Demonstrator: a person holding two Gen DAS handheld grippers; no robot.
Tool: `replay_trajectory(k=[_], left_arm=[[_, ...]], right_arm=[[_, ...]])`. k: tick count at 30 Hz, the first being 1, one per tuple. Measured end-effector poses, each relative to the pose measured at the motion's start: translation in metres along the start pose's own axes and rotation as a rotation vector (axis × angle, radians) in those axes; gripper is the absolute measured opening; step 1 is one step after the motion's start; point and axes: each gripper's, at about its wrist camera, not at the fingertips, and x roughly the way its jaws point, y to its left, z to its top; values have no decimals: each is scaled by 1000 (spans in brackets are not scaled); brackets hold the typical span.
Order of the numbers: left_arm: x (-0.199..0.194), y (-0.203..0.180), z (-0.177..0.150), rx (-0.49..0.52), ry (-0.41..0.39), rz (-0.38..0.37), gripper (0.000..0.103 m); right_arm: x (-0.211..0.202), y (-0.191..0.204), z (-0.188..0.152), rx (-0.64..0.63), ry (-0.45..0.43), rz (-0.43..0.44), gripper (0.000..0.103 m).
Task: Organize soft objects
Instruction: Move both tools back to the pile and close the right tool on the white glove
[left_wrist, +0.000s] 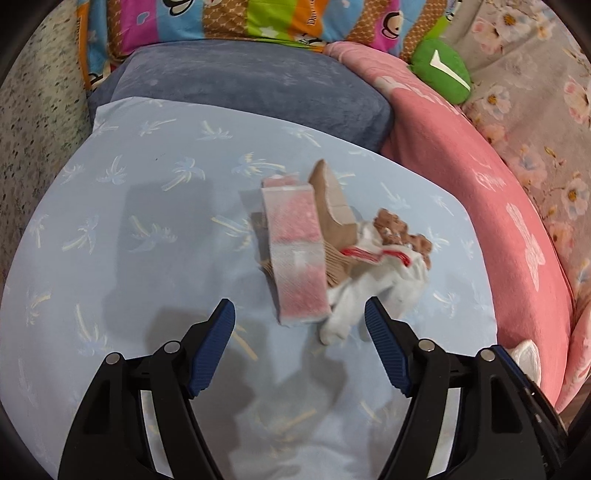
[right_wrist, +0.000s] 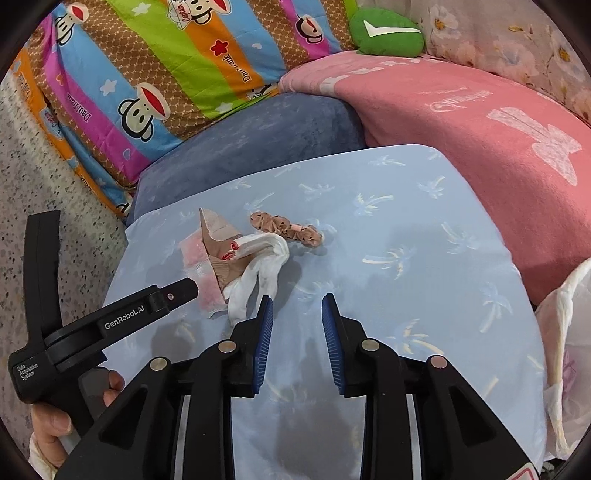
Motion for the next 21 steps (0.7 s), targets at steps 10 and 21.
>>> replay_trajectory(k=[10, 21], left_arm=[[24, 13, 14, -31, 33, -51, 68], [34, 21, 12, -24, 81, -126, 28]], right_arm=[[55, 19, 16, 3, 52, 5, 28], [79, 23, 8, 11, 95, 0, 15]])
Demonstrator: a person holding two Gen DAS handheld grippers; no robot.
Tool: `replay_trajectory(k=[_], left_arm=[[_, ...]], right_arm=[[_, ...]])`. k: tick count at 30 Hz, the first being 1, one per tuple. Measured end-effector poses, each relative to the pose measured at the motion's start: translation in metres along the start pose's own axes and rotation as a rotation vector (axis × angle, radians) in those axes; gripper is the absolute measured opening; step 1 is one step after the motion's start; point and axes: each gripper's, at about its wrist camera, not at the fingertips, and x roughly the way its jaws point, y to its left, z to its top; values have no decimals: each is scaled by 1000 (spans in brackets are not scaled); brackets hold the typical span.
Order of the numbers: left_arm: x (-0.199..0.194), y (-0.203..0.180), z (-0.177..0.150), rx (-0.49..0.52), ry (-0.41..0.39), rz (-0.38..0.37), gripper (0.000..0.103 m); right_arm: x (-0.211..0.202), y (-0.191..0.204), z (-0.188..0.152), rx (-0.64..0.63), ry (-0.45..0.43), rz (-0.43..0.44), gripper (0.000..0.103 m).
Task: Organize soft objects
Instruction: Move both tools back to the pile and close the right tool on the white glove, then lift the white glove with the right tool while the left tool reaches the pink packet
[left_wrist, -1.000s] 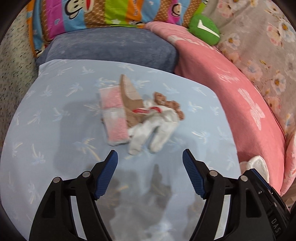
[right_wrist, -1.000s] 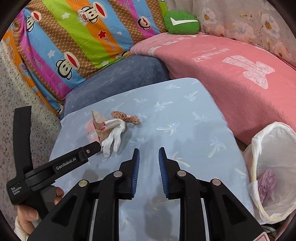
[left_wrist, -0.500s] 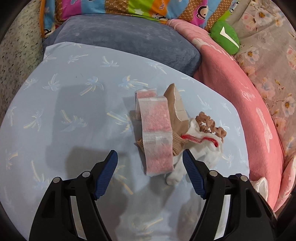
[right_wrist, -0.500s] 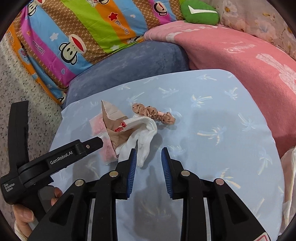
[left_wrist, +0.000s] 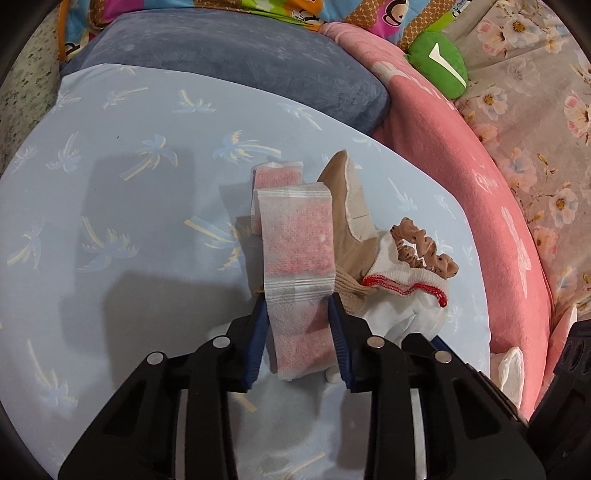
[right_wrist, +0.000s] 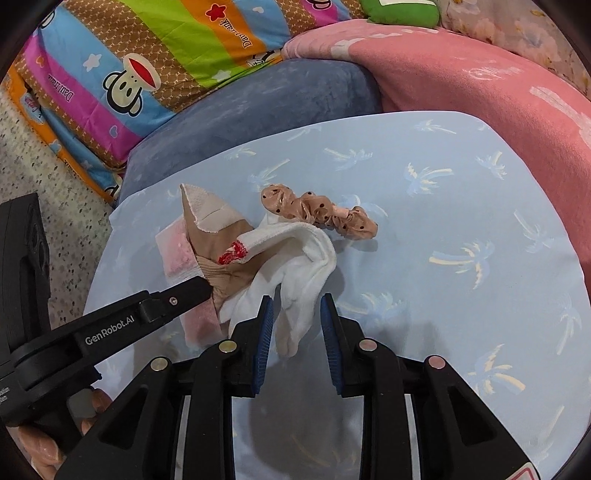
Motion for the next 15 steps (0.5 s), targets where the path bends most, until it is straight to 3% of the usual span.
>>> replay_trajectory(k=[2, 5, 9, 15], left_arm=[[-1, -1, -2, 12, 4, -7, 20], [-7, -4, -5, 21, -7, -8, 12], [-19, -8, -8, 36, -24, -14, 5], [-37, -21, -15, 65, -51, -34, 3]], right_arm=[[0, 1, -2, -3, 7, 5, 6], [-3, 3, -6, -2, 6, 9, 3], [-17, 3, -11, 3, -10, 25, 3], [-47, 5, -19, 2, -52, 45, 2]])
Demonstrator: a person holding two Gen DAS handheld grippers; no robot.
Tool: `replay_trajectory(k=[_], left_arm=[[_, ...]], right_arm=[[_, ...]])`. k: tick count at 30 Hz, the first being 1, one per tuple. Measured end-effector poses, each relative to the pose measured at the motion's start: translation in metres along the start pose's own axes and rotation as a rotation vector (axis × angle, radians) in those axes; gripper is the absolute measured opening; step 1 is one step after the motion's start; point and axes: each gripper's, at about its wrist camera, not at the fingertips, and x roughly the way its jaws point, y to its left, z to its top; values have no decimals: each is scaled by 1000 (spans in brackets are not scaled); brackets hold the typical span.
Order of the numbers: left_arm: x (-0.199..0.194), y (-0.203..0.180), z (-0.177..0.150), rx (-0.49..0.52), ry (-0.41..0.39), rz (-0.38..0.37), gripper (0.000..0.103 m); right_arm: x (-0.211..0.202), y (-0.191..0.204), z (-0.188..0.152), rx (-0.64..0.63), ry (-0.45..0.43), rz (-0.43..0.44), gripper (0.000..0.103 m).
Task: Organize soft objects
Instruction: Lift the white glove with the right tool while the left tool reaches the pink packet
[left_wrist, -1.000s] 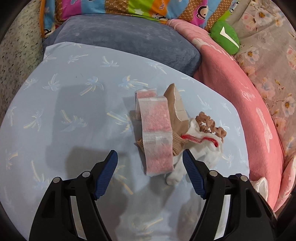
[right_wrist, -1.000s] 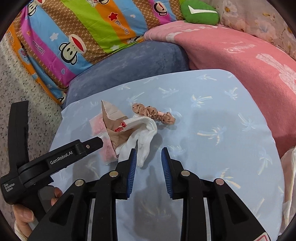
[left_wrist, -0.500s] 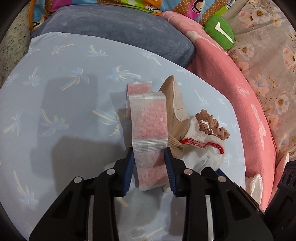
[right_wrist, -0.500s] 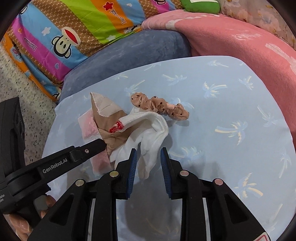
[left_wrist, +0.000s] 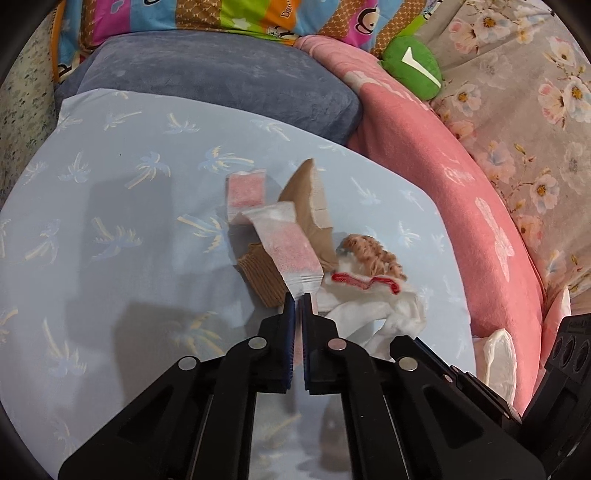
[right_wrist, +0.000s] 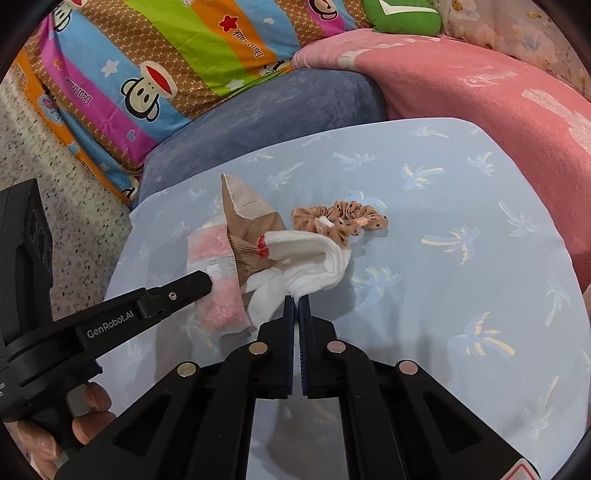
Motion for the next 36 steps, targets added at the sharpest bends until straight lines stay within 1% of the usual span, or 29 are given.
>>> replay_trajectory(k=[6, 10, 17, 26, 31, 36], left_arm=[[-14, -22, -8, 37, -21, -17, 2], [-23, -42, -14, 69, -36, -25, 2], [-41, -84, -23, 136, -68, -64, 2], [-45, -139, -38, 228, -73, -109, 2], [-43, -168, -50, 281, -58, -138, 2], [-34, -190, -60, 307, -38, -141, 3]], right_arm=[[-36, -6, -3, 12, -52, 10, 2], [-64, -13, -2, 22, -97, 16, 2], [-115, -33, 0, 50, -180, 24, 2], [-171, -76, -7, 99, -274, -5, 3], [-198, -109, -11, 136, -319, -39, 3], [-219, -142, -18, 184, -343, -64, 2]])
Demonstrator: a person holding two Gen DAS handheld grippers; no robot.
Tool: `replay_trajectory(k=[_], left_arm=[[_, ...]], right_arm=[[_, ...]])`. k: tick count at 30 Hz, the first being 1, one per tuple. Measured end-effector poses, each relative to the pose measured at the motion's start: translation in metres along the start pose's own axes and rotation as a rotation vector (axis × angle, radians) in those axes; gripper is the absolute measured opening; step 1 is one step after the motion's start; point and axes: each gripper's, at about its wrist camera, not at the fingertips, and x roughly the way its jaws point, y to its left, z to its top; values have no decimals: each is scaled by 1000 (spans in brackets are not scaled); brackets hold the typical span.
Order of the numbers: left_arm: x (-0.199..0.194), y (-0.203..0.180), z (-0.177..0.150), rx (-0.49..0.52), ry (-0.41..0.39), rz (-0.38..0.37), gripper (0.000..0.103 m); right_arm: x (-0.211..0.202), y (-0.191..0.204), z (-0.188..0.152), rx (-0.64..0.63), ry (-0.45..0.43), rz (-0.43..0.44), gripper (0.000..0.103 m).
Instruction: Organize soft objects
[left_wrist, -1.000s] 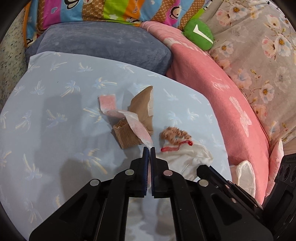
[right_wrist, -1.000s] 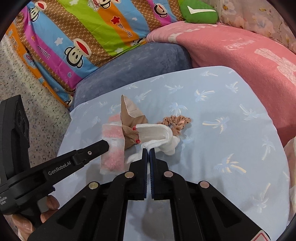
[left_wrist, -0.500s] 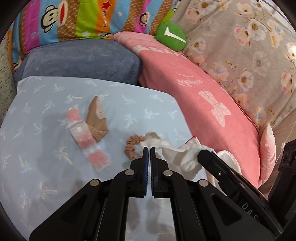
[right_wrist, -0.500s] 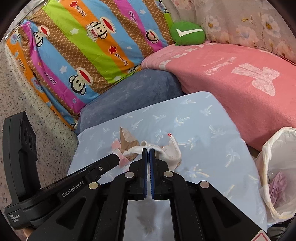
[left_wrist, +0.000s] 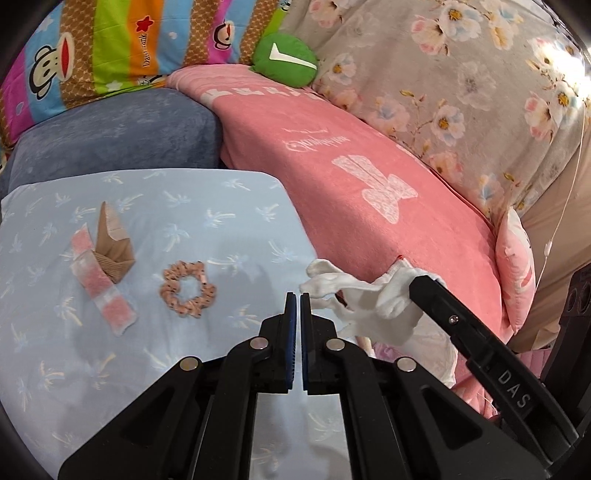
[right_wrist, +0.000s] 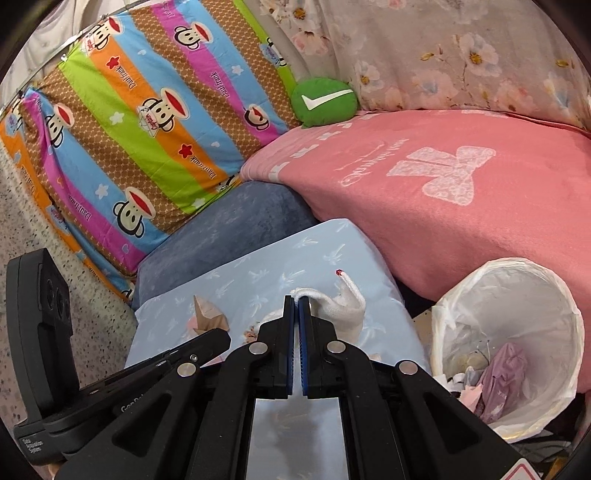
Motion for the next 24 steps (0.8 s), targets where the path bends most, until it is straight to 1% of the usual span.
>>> replay_trajectory(k=[2, 4, 6, 8, 9, 10, 12, 16, 18, 20, 24], left_arm=[[5, 0, -2, -25, 9, 16, 3], [11, 9, -5, -69, 23, 24, 3], [14, 21, -10, -102, 36, 53, 4], [16, 36, -14, -126, 49, 92, 13], [17, 49, -16, -141, 55, 122, 30], [17, 58, -17, -158, 54, 150, 50], [11, 78, -20, -197, 23, 206, 63], [12, 124, -18, -254, 27, 255, 70], [17, 146, -17, -270, 34, 288, 70], [24, 161, -16, -283, 45, 304, 70], [38, 177, -13, -307, 61, 317, 70]], right_arm=[[-3, -7, 0, 8, -1, -9, 2], [-6, -12, -1, 8, 0, -15, 2], [-5, -12, -5, -4, 4, -24, 2], [-3, -10, -7, -10, 11, -27, 2], [0, -8, -9, -9, 15, -21, 2], [2, -6, -10, -7, 18, -17, 2], [9, 0, -13, -10, 29, -5, 2], [29, 18, -16, -23, 56, 21, 2], [41, 29, -19, -35, 72, 32, 2], [54, 38, -20, -44, 89, 39, 2], [82, 57, -23, -58, 124, 51, 2]])
